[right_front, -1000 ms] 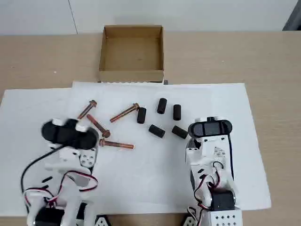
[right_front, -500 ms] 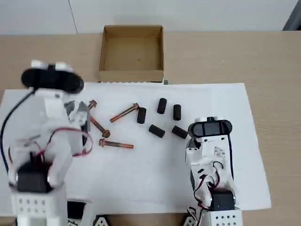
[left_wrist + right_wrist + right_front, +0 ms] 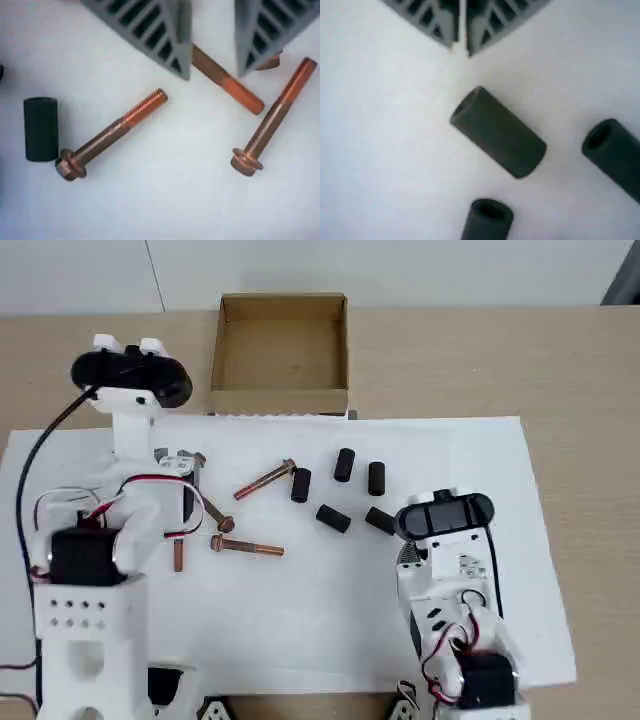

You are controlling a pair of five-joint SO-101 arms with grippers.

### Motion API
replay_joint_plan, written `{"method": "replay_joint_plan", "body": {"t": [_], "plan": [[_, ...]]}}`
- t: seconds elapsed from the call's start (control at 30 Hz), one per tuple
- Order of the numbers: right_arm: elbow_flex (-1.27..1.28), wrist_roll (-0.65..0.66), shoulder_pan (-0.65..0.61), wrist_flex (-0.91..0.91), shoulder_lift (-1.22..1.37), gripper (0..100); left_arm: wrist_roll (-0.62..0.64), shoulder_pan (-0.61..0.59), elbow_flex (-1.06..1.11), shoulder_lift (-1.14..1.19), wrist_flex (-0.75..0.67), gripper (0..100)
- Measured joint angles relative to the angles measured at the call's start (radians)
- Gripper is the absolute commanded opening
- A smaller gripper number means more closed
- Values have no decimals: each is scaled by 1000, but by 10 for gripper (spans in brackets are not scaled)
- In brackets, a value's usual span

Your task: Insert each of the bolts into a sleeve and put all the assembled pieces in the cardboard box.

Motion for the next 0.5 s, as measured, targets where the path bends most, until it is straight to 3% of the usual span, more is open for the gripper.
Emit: {"method": "replay_joint_plan", "body": {"t": [0.2, 0.5], "plan": [[-224, 40, 28, 58, 206, 84, -98, 0, 0, 98, 0, 58], [-580, 46, 8, 135, 706, 68, -117, -17, 0, 238, 18, 58]]}}
